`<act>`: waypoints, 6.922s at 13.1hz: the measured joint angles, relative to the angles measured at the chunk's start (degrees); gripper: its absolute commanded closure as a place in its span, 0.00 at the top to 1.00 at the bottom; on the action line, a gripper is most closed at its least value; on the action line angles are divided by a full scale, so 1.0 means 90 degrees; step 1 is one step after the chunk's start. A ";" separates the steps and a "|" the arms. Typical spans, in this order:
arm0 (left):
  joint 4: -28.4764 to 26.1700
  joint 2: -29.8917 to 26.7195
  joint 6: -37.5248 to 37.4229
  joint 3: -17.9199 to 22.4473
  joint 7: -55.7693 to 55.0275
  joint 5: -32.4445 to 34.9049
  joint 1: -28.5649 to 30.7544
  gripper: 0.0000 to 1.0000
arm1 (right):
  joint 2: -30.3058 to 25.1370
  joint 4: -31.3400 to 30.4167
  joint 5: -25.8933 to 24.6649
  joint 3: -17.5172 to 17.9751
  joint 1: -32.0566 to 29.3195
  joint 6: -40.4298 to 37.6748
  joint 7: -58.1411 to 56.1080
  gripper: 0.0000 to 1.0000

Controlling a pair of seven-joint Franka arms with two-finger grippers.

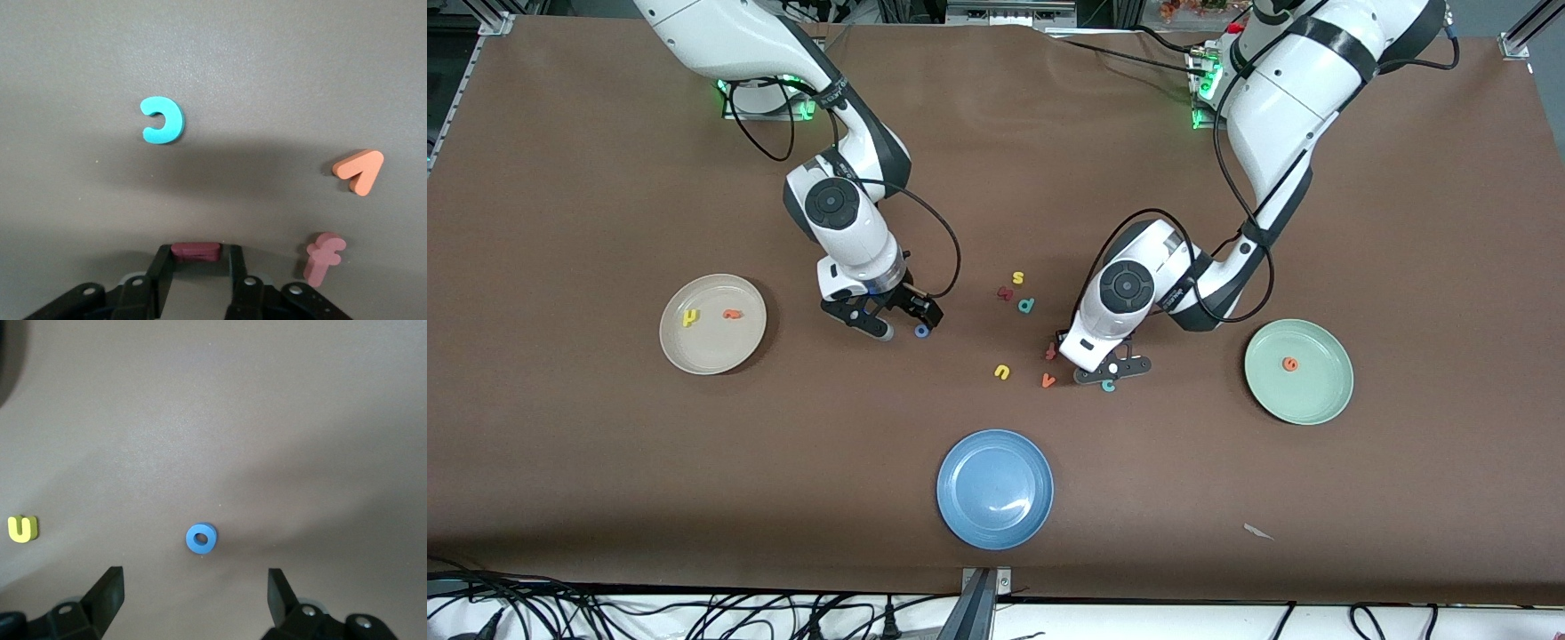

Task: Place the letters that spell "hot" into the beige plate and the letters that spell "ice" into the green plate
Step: 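Grasp the maroon bar with the left gripper while the right gripper grasps the blue o, then drop the bar in the green plate while the right gripper drops the o, then grasp the teal c with the left gripper while the right gripper withdraws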

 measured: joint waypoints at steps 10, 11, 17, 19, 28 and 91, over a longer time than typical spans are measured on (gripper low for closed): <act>0.0007 0.0003 -0.0003 -0.0009 0.0066 0.0063 -0.0006 0.28 | 0.0666 0.0512 0.0000 -0.0091 0.0014 0.0002 0.0007 0.99; 0.0007 0.0003 -0.0003 -0.0009 0.0067 0.0063 -0.0006 0.27 | 0.0687 0.0513 0.0000 -0.0091 0.0013 0.0002 0.0007 0.99; 0.0061 0.0003 -0.0019 0.0063 0.0397 0.0101 0.0136 0.26 | 0.0954 0.0780 -0.0031 -0.0483 0.0498 0.0003 0.0359 0.80; 0.0082 0.0000 -0.0064 0.0071 0.0645 0.0103 0.0299 0.26 | 0.1014 0.0816 -0.0035 -0.0557 0.0592 0.0003 0.0401 0.56; 0.0191 -0.0352 -0.0953 0.0066 0.2217 0.0103 0.0996 0.25 | 0.1027 0.0845 -0.0100 -0.0575 0.0605 -0.0004 0.0412 0.36; 0.1021 0.0529 -0.0322 -0.0095 0.0058 0.0453 0.0439 0.62 | -0.1981 0.3151 0.0597 -0.4352 0.0062 -0.6904 -0.6408 1.00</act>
